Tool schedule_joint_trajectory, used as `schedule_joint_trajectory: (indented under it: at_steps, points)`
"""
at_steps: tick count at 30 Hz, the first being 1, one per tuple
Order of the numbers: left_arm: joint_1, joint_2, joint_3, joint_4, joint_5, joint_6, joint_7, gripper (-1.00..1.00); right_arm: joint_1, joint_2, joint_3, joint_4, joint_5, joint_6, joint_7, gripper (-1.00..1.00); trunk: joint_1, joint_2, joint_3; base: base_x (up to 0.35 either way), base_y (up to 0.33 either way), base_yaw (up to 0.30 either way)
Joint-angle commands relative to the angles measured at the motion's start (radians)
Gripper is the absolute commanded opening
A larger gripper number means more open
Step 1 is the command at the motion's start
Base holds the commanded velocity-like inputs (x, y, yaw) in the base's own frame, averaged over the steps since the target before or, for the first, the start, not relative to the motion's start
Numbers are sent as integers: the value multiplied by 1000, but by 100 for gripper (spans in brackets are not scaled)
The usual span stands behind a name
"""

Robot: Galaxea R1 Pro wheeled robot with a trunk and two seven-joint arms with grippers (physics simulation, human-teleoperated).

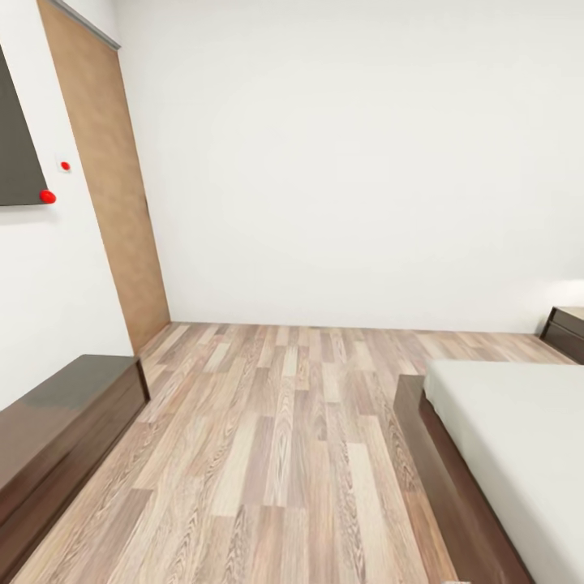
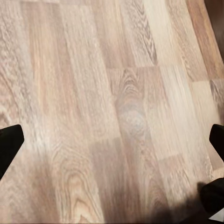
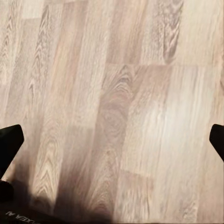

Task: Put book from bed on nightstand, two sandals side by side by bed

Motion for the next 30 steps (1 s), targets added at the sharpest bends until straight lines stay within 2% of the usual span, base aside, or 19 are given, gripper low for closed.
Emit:
schedule_joint_trajectory:
  at_steps: [1,5,12,16,22,30]
  points:
    - [-1,0,9,1,-10,-6,-1,100,-1,-1,-4,3,-6,-1,29,100,0,0,-1,276,0,0]
    - [0,-1,9,1,-10,-10,-1,100,-1,-1,-5,4,-10,-1,89,100,0,0,-1,276,0,0]
    - [0,-2,9,1,-9,-12,-1,100,-1,-2,-5,5,-12,-1,113,100,0,0,-1,275,0,0]
    - [0,-2,9,1,-9,-13,-1,100,-1,-1,-5,5,-12,-2,81,100,0,0,-1,306,0,0]
    - [0,-2,9,2,-9,-13,-1,100,-1,0,-5,5,-12,-3,-23,100,0,0,-1,322,0,0]
    - [0,-2,9,2,-9,-13,-1,100,-1,0,-5,5,-12,-6,-47,100,0,0,-1,325,0,0]
